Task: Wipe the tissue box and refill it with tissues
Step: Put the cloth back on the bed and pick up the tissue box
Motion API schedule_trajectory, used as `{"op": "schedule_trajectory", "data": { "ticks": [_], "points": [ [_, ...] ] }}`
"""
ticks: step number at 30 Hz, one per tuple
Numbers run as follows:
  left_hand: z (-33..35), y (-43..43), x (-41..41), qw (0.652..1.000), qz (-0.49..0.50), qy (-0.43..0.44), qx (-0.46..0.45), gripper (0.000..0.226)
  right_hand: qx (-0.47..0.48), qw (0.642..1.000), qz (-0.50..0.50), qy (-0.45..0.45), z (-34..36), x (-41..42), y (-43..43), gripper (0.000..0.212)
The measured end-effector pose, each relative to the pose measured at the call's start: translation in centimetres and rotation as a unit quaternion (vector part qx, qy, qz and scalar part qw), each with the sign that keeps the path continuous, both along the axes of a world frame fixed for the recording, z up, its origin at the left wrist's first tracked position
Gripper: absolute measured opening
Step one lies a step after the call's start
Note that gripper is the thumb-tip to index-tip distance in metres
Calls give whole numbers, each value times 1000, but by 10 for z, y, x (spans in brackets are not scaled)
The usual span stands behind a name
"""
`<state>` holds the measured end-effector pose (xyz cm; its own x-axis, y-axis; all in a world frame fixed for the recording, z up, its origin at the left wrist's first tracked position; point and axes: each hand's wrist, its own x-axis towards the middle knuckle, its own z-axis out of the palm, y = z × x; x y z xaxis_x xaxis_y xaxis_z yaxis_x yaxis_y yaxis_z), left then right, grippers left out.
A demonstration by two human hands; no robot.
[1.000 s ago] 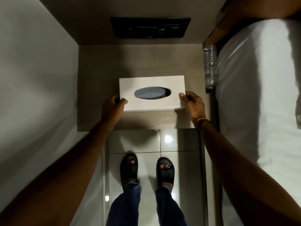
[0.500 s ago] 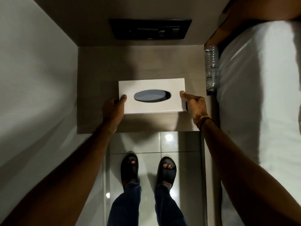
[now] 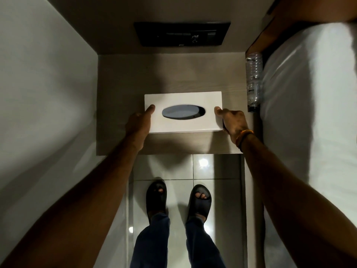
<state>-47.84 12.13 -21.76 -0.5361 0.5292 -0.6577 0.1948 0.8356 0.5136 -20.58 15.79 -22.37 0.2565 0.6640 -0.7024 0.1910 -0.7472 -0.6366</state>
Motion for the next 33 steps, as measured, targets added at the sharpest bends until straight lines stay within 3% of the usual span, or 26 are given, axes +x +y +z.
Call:
{"op": "schedule_trajectory", "data": {
  "ticks": [5, 20, 24, 33],
  "points": [
    [-3, 1, -5, 1000, -10, -1, -16, 58, -1, 1000, -14, 2, -1, 6, -8, 16],
    [7, 7, -8, 998, 22, -54, -30, 57, -53, 997, -40, 48, 8, 6, -7, 25],
    [9, 6, -10, 996, 33, -75, -23, 76, -55, 997, -50, 36, 10, 4, -7, 26],
    [-2, 0, -7, 999, 9, -39, -6, 85, -67, 996, -35, 53, 12, 8, -9, 20]
  ]
}}
